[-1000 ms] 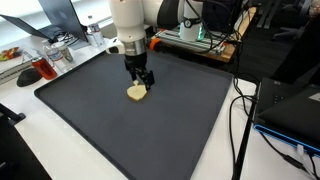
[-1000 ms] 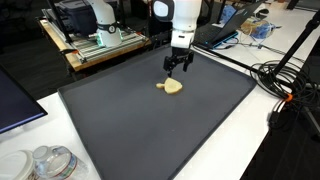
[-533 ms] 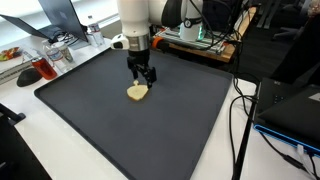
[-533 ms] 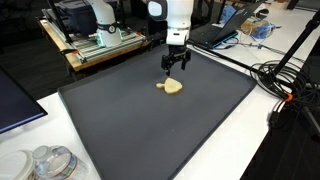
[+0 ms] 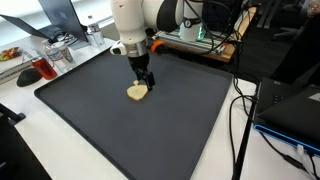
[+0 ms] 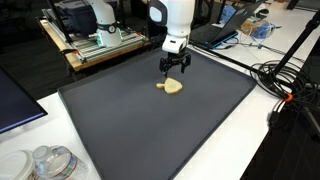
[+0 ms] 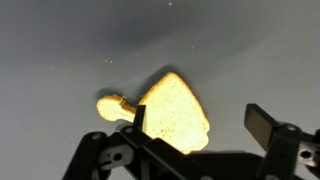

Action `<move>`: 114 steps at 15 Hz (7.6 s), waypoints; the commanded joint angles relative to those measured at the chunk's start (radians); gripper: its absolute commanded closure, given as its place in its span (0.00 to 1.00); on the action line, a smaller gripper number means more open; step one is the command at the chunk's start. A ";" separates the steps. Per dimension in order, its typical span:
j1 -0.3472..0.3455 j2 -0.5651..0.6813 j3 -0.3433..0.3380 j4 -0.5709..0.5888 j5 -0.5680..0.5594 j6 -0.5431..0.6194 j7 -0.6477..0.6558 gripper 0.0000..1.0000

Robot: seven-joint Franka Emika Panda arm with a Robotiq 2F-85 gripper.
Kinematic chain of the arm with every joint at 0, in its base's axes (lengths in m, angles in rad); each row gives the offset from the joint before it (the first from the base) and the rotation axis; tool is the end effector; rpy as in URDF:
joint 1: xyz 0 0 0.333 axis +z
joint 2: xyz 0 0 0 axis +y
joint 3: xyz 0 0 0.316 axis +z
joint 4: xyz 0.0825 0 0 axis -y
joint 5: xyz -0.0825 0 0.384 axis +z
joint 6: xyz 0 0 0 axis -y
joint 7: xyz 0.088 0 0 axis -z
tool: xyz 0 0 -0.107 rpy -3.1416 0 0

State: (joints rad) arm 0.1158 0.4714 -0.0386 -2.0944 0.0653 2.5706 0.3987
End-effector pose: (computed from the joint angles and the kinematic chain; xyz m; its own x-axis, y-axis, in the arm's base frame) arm 0.5822 0.0440 0.1935 0.9316 -0.3635 -0.0023 -0.3635 -0.9314 -0.0186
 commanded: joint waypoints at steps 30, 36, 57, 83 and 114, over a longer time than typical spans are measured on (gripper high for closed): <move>0.042 0.152 -0.068 0.120 0.000 0.014 0.198 0.89; 0.051 0.159 -0.075 0.137 -0.013 -0.007 0.202 0.99; 0.048 0.149 -0.067 0.127 -0.016 -0.017 0.171 0.97; 0.147 0.016 -0.097 0.063 -0.244 -0.252 0.156 0.00; 0.239 0.205 0.019 0.450 -0.739 -0.538 0.130 0.00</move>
State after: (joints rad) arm 0.3534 0.6204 -0.0227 -1.7202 -0.6764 2.0693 0.5496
